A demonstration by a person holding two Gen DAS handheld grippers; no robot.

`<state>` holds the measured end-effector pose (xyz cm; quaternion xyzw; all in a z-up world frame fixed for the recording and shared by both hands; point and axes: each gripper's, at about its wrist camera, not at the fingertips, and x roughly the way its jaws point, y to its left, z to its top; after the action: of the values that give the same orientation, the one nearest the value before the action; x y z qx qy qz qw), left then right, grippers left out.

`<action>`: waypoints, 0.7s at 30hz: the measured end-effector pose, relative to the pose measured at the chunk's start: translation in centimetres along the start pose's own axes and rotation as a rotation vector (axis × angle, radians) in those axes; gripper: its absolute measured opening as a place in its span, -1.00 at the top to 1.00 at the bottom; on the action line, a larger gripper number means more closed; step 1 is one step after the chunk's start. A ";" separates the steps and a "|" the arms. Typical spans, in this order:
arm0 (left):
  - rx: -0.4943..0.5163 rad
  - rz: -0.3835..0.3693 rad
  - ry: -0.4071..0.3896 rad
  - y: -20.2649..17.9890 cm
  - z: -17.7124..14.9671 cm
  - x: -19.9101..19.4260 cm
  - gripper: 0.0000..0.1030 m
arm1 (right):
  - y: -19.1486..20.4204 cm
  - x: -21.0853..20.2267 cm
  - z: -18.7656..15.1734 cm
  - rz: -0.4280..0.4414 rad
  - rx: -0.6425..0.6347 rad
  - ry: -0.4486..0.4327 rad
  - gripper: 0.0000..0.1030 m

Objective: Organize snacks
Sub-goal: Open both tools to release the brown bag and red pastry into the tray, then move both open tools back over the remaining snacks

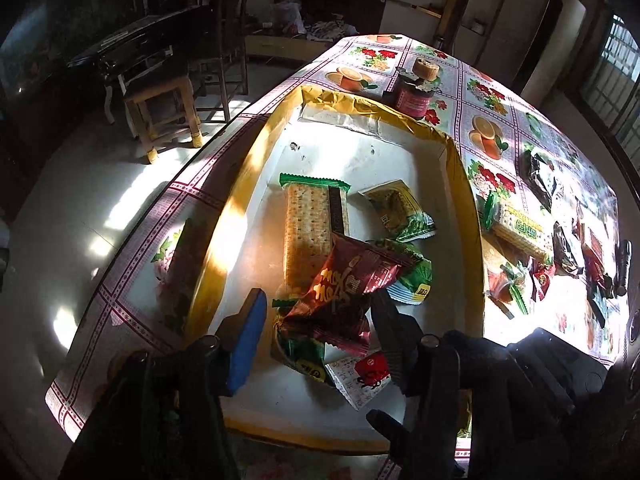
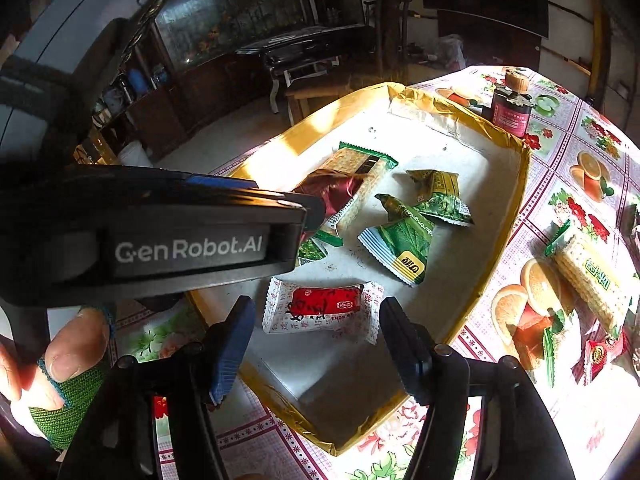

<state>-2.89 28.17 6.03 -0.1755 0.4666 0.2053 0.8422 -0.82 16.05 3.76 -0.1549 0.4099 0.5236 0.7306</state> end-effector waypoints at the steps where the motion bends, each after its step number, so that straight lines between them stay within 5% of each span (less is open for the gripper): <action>1: 0.000 -0.003 -0.008 -0.1 0.0 -0.4 -0.28 | -0.2 -0.7 -0.2 -0.002 0.008 -0.012 -0.36; 8: 0.006 -0.013 -0.033 -1.4 0.0 -2.0 -0.36 | -2.9 -5.8 -2.8 -0.025 0.109 -0.100 -0.47; 21: 0.124 -0.028 -0.078 -8.5 -1.8 -4.3 -0.48 | -11.1 -13.7 -10.7 -0.193 0.385 -0.159 -0.49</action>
<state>-1.89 19.25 9.72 -0.1215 0.4429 0.1710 0.8717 2.84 -4.24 5.32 -0.0095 0.4268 0.3739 0.8234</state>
